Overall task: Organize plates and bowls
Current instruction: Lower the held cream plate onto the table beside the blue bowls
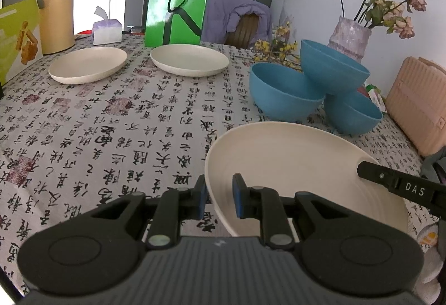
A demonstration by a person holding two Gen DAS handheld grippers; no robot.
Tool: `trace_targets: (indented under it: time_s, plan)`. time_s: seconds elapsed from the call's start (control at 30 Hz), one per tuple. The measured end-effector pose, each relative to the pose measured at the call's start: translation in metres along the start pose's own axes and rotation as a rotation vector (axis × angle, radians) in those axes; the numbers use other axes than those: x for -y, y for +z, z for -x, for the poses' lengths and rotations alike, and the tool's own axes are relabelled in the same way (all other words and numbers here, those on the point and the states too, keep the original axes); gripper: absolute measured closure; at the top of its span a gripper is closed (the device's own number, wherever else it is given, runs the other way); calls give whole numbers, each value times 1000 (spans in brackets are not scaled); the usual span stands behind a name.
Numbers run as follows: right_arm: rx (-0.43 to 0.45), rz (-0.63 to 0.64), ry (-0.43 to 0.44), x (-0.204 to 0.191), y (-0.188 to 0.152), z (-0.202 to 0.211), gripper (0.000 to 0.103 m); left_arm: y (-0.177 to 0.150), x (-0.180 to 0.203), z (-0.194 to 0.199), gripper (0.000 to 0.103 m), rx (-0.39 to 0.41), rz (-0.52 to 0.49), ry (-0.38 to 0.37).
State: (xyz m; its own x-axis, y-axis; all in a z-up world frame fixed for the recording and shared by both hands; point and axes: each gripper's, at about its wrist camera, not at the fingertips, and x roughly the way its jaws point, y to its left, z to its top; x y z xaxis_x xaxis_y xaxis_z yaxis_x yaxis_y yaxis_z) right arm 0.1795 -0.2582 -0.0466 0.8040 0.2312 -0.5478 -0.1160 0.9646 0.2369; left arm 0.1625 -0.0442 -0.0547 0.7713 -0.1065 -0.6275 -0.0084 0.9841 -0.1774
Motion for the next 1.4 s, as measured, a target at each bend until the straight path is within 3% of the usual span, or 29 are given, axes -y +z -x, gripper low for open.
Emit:
trace_targets:
  time_s: [1.4]
  plan:
    - [-60,19,-66,29,-28,-25,92,-28,20,-37,84,-91,-82,-9]
